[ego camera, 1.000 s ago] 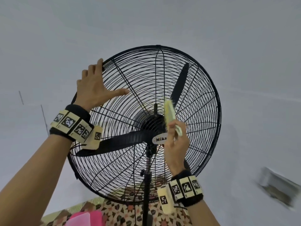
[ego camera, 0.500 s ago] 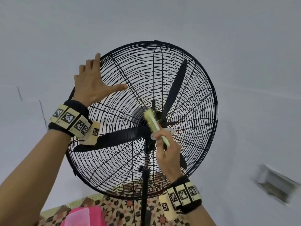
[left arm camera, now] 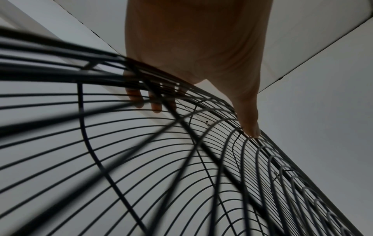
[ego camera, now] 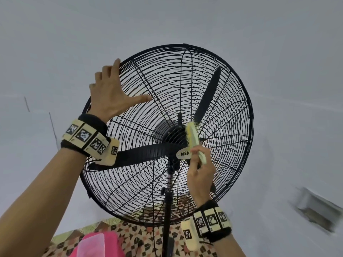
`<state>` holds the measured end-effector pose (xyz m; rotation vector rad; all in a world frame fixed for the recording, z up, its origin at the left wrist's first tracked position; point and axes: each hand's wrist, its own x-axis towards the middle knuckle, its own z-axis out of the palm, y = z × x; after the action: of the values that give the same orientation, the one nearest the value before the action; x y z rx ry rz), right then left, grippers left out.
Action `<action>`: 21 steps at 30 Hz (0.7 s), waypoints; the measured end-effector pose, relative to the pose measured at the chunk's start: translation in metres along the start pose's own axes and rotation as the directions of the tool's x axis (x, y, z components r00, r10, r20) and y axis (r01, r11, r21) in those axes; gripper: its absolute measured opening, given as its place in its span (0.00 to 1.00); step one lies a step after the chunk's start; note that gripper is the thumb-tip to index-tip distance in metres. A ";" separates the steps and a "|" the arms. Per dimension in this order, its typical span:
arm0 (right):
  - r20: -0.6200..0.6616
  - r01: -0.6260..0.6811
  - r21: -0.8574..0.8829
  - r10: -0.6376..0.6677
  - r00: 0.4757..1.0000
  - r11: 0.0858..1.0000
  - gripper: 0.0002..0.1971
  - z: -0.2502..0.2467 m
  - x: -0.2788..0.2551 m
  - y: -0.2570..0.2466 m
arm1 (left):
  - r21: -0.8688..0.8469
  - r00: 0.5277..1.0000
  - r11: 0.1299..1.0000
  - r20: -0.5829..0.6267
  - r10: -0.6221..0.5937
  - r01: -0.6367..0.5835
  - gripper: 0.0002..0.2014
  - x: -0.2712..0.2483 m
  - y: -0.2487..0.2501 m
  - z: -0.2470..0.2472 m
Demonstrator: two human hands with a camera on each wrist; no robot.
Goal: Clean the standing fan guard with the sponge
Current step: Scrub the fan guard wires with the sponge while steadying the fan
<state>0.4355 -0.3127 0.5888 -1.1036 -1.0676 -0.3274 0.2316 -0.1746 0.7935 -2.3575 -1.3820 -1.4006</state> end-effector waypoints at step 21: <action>0.176 0.159 0.154 -0.185 0.967 0.975 0.04 0.031 0.098 -0.091 | 0.011 1.000 1.000 -0.017 0.019 -0.019 0.68 -0.004 -0.008 0.003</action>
<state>0.4052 -0.3021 0.7225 -0.9324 -1.3406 -0.2846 0.2272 -0.1710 0.7855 -2.3407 -1.3563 -1.4014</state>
